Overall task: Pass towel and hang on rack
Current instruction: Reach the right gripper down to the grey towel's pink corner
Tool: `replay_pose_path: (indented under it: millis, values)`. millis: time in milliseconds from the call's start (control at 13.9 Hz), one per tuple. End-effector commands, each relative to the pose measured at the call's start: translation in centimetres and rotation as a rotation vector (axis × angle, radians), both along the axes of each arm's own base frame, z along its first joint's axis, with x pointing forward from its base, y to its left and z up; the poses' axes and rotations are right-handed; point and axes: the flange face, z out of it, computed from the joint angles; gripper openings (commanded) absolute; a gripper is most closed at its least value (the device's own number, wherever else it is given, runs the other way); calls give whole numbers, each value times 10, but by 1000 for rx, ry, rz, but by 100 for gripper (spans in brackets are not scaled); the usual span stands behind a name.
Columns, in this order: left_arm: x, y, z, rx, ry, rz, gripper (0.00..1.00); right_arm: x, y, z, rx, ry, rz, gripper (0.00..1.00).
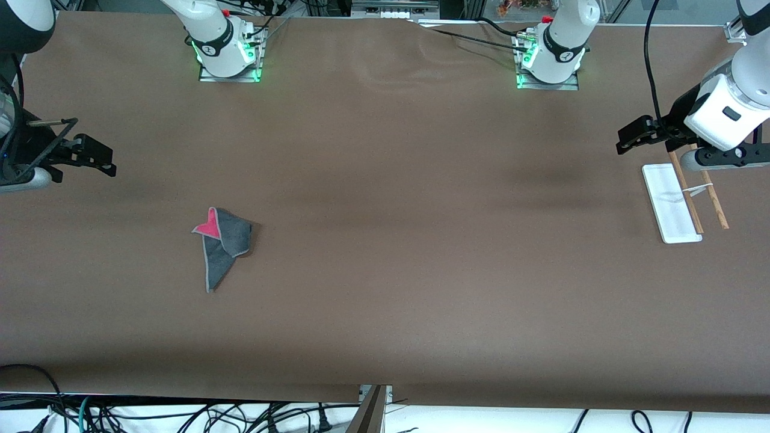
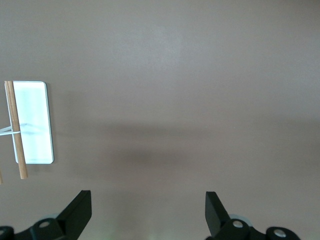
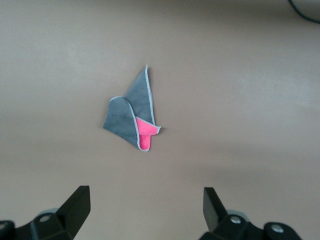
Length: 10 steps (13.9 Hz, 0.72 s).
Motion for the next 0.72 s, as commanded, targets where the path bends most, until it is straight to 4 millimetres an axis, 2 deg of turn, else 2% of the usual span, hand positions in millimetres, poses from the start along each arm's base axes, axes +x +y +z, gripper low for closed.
replay_pose_path:
  millis: [0,72,287,359,574,645]
  values:
    - [2,-1,4,-8,0,11,100,11,10,-18,13,29,27,100]
    - [2,0,4,-8,0,13,100,17,10,-31,18,46,26,100]
    - [2,0,4,-8,0,13,100,43,14,-89,27,80,31,100]
    - [2,-1,4,-8,1,11,100,51,28,-107,28,81,52,100]
    - [2,0,4,-8,1,13,100,68,49,-157,30,90,80,100]
    - [2,0,4,-8,1,13,100,73,62,-174,29,89,100,100]
